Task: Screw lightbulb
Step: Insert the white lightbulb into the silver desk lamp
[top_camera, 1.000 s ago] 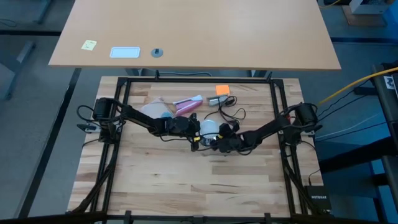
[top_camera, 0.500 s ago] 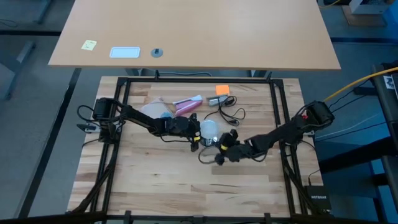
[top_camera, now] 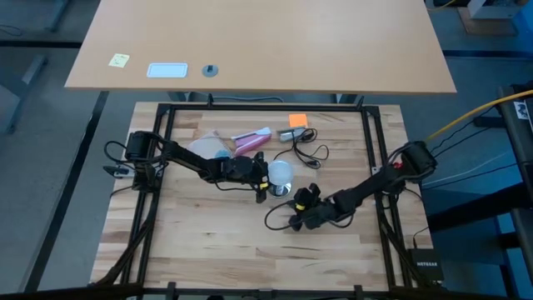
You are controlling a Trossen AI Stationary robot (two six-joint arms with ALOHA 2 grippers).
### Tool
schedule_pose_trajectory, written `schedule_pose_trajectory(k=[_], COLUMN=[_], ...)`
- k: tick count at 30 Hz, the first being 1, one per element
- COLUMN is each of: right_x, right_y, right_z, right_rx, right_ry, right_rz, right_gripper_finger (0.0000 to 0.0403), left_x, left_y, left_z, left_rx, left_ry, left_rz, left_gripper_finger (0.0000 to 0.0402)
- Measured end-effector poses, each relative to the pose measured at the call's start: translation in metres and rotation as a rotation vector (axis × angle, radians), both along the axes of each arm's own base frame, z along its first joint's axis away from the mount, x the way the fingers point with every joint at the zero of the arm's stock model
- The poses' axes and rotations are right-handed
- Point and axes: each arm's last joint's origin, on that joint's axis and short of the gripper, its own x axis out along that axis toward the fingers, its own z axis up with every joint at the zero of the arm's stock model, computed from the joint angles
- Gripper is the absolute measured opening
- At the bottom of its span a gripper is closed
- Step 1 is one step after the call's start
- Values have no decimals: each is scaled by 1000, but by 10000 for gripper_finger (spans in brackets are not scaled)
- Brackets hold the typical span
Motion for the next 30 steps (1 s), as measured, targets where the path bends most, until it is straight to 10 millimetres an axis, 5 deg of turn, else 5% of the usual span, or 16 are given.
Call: schedule_pose_trajectory(k=[30], right_x=[14], right_y=[-70], right_z=[-14], right_rx=[-152], right_ry=[71], right_rz=[-294], right_gripper_finger=[1], left_x=[0], left_y=[-3], left_z=[0], left_rx=[-10], left_ry=[8], left_rz=[-18], left_gripper_finger=[150])
